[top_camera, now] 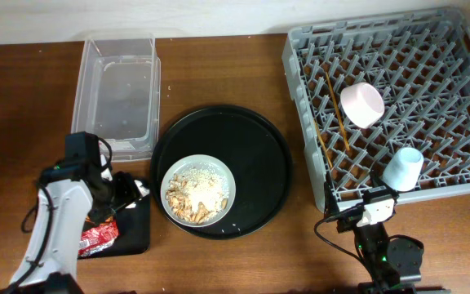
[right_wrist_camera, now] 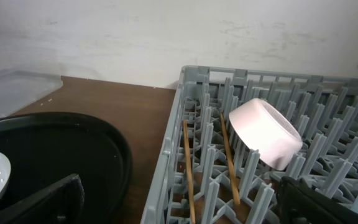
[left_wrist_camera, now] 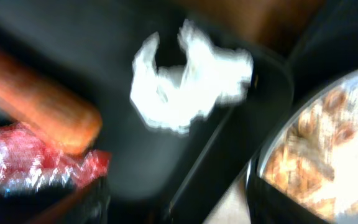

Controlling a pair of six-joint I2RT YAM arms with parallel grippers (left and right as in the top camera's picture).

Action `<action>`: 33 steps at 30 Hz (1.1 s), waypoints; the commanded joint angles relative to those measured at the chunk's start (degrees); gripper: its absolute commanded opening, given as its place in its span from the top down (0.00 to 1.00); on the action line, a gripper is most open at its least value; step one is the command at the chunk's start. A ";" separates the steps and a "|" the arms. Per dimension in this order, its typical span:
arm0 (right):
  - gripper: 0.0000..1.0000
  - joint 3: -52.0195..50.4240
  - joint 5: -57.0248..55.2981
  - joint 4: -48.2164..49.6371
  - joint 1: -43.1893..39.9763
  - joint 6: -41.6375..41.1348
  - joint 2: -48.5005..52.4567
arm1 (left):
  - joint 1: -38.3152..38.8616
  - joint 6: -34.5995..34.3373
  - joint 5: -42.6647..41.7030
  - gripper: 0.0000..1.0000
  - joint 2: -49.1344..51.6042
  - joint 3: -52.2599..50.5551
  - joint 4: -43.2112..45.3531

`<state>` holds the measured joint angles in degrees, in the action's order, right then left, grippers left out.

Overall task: Sort waste into correct bins and load items into the dishwasher rack
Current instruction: 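Drop the white tissue into the clear plastic box with the left gripper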

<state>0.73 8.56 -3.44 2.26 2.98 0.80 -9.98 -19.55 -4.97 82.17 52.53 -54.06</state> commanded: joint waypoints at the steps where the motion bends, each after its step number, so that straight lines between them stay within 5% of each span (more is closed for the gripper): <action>1: 0.02 -0.42 0.48 -0.15 -0.42 -0.44 -0.44 | 0.07 -0.13 -0.57 0.35 0.52 -4.68 9.49; 12: 0.02 -0.42 0.48 -0.13 -0.42 -0.44 -0.44 | 0.09 -0.13 2.60 0.59 9.09 -6.10 17.42; 14: 0.02 -0.42 0.48 -0.13 -0.42 -0.44 -0.44 | 0.09 -0.11 1.44 0.69 9.66 -6.10 17.40; 17: 0.02 -0.42 0.48 -0.13 -0.42 -0.44 -0.44 | 0.07 -0.04 0.11 1.00 9.07 -5.09 16.24; 26: 0.02 -0.42 0.48 -0.13 -0.42 -0.44 -0.44 | 0.09 4.20 -2.73 1.00 2.43 23.78 -5.07; 33: 0.02 -0.42 0.48 -0.15 -0.42 -0.42 -0.44 | 0.13 5.11 -0.22 0.98 8.87 26.27 13.60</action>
<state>0.73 8.56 -3.42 2.26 2.98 0.80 -9.98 -16.05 -5.96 85.62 78.78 -44.62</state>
